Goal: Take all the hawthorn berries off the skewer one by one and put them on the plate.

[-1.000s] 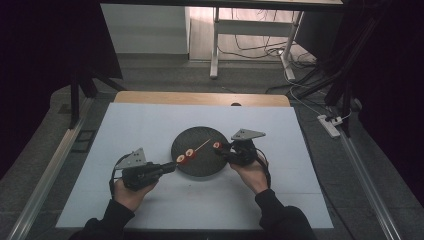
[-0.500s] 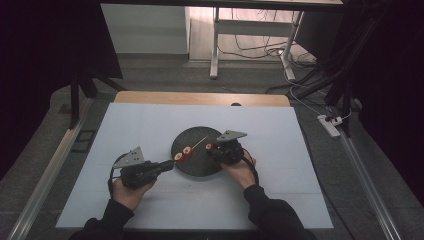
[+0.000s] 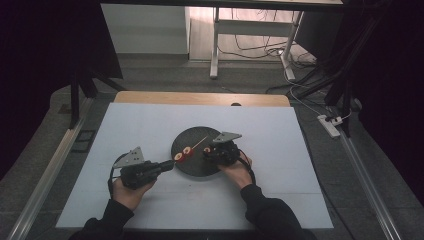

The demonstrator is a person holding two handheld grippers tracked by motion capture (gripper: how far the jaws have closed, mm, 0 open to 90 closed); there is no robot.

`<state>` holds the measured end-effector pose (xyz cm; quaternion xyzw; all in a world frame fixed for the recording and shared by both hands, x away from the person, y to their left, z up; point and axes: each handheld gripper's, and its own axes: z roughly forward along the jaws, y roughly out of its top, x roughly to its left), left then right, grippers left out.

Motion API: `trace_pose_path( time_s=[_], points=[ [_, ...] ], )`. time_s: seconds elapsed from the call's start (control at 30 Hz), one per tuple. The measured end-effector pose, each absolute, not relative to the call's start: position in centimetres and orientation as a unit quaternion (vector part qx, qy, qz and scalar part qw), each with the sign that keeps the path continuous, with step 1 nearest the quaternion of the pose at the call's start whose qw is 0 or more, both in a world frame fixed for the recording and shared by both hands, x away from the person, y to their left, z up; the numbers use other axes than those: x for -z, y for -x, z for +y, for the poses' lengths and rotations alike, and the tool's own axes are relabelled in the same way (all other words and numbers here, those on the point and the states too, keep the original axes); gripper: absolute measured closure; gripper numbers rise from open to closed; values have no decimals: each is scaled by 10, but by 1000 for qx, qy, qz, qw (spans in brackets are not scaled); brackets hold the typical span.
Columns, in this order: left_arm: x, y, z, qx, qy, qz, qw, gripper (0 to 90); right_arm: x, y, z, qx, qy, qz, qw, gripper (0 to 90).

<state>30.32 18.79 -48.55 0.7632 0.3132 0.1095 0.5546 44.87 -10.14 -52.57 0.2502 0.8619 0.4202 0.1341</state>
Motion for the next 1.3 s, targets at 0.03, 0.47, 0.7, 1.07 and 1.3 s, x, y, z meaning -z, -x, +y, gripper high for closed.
trace_pose_path(
  time_s=[0.03,0.47,0.7,1.07,1.3],
  points=[
    [485,-303,188,-110,-763,313,554,896,525,-449,-102,-422,-253,860,134,535],
    [484,-302,188,-111,-762,312,557,896,489,-433,-122,-469,-268,837,91,308],
    [484,-302,188,-110,-760,311,559,895,473,-423,-134,-496,-280,819,71,170],
    [484,-301,186,-109,-760,307,562,896,459,-406,-141,-511,-266,816,55,44],
    [483,-301,186,-109,-760,305,564,896,457,-397,-137,-514,-244,821,40,1]
  ],
)
